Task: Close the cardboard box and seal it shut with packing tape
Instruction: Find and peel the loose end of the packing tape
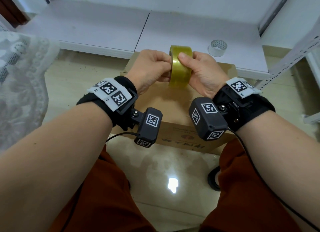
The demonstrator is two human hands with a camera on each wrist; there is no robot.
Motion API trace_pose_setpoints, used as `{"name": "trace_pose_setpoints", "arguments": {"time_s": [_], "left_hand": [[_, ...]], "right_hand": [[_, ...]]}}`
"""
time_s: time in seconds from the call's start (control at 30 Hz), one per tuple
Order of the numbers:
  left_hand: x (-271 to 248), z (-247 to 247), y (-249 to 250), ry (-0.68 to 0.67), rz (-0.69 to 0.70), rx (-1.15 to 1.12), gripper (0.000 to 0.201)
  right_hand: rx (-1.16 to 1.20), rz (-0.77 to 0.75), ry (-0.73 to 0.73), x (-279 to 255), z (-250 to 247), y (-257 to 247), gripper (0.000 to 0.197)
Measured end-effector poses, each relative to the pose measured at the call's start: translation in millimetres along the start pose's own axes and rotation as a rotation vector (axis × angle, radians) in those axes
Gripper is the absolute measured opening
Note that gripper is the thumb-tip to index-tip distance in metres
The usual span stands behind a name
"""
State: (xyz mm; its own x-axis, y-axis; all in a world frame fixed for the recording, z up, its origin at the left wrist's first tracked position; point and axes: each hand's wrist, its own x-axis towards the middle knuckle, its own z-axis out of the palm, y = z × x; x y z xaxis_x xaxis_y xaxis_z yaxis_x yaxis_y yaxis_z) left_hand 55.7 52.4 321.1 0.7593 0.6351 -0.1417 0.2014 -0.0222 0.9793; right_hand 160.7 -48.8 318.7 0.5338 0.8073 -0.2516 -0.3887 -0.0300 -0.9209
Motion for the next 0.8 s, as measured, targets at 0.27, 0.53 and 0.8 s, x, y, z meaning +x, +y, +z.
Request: {"name": "trace_pose_setpoints", "arguments": {"time_s": [0.27,0.53,0.8], "left_hand": [[-3.4,-4.6,2.9,-0.197,-0.017,-0.167,0.029],[-2.5,-13.7,2.7,-0.31,-0.031,-0.121,0.034],[-3.4,-8.5,4.2,-0.112,-0.011,-0.058,0.023]], "right_hand": [[0.057,0.011,0.013,-0.1,-2.5,-1.5,0.036],[0.129,0.062,-0.117,-1.6,-7.7,-4.3,0.013],[0.134,0.007,0.025,2.5,-3.7,0.4,0.035]]}}
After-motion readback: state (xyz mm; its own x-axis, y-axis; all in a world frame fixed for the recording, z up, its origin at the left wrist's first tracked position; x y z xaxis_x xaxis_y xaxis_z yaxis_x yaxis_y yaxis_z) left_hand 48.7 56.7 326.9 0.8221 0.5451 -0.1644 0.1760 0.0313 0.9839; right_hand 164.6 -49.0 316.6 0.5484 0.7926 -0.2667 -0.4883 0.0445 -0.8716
